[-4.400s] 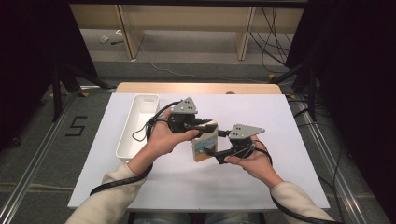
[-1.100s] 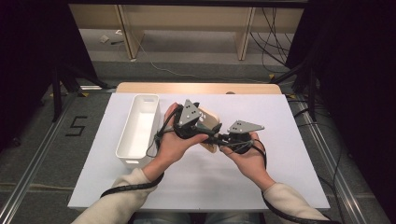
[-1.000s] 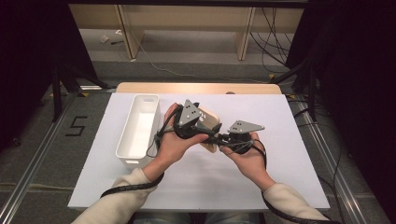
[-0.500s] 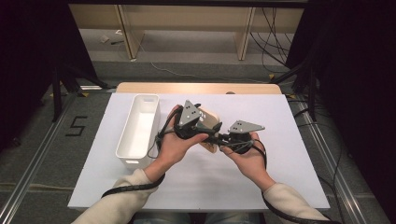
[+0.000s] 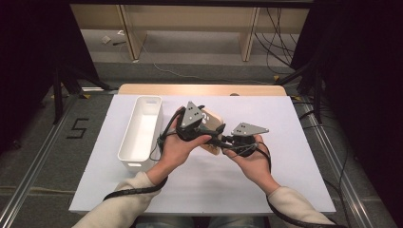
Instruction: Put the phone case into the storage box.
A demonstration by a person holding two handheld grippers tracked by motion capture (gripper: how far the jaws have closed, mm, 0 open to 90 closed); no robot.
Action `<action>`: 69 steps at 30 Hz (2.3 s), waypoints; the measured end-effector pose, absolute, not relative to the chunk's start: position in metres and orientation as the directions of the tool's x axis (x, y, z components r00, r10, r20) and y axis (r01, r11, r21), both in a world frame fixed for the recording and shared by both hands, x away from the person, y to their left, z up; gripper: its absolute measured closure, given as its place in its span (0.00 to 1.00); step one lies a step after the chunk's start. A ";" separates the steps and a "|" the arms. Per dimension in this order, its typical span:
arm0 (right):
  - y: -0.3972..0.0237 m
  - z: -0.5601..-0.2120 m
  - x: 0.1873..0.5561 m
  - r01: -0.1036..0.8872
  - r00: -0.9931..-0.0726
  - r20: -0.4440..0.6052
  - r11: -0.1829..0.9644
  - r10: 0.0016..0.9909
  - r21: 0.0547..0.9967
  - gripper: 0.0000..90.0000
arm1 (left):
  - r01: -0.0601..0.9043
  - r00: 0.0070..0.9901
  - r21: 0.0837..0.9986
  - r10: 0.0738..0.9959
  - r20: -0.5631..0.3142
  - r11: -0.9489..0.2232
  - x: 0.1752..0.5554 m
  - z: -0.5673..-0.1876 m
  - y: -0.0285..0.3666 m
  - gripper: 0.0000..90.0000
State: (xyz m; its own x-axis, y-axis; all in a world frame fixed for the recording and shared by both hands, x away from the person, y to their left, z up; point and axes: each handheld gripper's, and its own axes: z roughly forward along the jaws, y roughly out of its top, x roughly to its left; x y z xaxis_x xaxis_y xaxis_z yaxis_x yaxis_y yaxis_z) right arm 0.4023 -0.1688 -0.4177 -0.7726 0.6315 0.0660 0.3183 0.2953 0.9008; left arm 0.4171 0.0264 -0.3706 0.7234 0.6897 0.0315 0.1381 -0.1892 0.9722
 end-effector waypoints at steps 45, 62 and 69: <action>-0.208 -0.413 0.401 0.221 -0.778 0.055 0.191 0.626 0.956 0.18 | 0.132 0.653 0.983 0.757 0.011 -0.128 0.430 -0.350 0.061 0.10; -0.235 -0.411 0.396 0.207 -0.761 0.043 0.179 0.648 0.962 0.17 | 0.132 0.638 0.983 0.770 0.013 -0.125 0.430 -0.344 0.067 0.10; -0.248 -0.412 0.393 0.209 -0.754 0.042 0.179 0.656 0.961 0.18 | 0.128 0.629 0.984 0.777 0.016 -0.124 0.430 -0.341 0.069 0.10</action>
State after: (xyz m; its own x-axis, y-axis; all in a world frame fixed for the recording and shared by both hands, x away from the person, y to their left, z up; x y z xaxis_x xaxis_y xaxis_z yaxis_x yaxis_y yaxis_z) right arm 0.3926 -0.2480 -0.4122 -0.7538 0.6558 0.0416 0.2087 0.1790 0.9615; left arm 0.4304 0.0695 -0.3410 0.6294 0.7769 0.0164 0.1277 -0.1243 0.9840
